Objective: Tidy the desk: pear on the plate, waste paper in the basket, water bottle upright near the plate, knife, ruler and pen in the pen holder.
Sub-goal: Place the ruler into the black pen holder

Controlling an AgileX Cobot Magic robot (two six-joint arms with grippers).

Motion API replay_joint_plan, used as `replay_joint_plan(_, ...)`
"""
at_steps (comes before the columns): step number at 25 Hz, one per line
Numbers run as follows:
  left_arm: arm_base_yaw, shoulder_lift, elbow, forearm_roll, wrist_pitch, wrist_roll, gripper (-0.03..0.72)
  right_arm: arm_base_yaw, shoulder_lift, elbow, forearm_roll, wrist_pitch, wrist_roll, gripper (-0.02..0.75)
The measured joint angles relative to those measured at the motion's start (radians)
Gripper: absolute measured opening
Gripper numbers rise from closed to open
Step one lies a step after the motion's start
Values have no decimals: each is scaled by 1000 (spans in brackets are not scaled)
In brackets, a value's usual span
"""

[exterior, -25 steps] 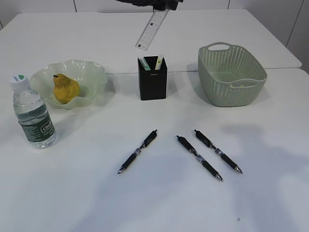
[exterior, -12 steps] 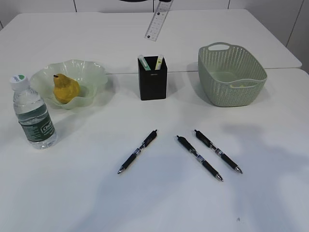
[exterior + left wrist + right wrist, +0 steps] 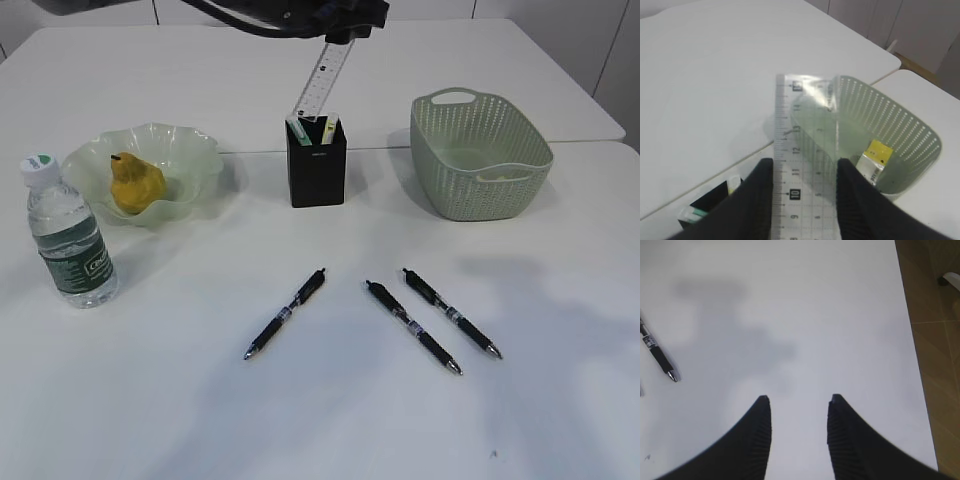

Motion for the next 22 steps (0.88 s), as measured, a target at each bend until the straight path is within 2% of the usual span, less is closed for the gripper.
replay_joint_plan(14, 2, -100, 4, 75, 101, 0, 262, 0, 0, 0, 0, -2, 0, 314)
replay_joint_plan(22, 40, -101, 136, 80, -112, 0, 261, 0, 0, 0, 0, -4, 0, 314)
